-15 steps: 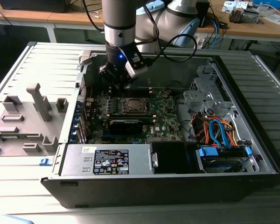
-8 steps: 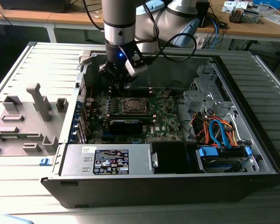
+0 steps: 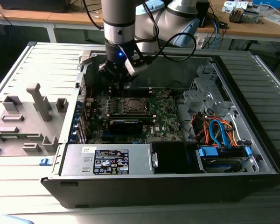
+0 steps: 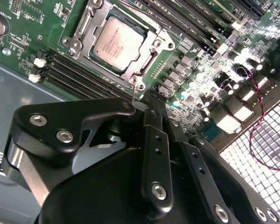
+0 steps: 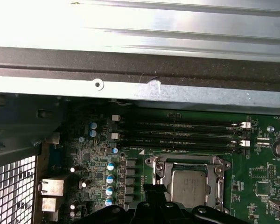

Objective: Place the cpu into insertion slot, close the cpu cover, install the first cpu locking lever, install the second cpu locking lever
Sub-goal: 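Install the first cpu locking lever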

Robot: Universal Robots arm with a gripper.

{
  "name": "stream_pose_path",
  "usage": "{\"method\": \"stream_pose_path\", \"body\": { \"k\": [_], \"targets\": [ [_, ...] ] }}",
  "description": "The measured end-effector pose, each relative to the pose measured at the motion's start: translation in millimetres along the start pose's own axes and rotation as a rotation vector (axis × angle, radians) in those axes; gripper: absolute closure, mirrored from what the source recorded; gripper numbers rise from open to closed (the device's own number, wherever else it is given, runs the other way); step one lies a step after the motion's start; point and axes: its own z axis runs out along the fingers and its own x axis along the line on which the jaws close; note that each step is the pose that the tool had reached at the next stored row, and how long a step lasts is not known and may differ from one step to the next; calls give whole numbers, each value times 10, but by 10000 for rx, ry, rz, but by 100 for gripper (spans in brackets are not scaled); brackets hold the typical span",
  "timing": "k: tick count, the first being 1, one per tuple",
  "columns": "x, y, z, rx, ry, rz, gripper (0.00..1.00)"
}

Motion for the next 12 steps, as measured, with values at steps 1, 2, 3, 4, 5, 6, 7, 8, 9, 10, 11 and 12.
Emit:
{"method": "stream_pose_path", "body": {
  "k": [1, 2, 3, 4, 5, 6, 7, 8, 9, 10, 11, 12],
  "targets": [
    [1, 0, 1, -1, -1, -1, 89],
    [3, 0, 0, -1, 0, -2, 89],
    [8, 0, 0, -1, 0, 1, 89],
    [9, 0, 0, -4, 0, -2, 89],
    [12, 1, 0, -6, -1, -1, 89],
    [14, 1, 0, -6, -1, 0, 89],
    [14, 1, 0, -7, -1, -1, 89],
    [14, 1, 0, -6, -1, -2, 89],
    [14, 1, 0, -7, -1, -2, 89],
    [14, 1, 0, -6, -1, -3, 89],
    [15, 1, 0, -6, -1, -3, 89],
    [15, 1, 0, -7, -1, -3, 89]
  ]
}}
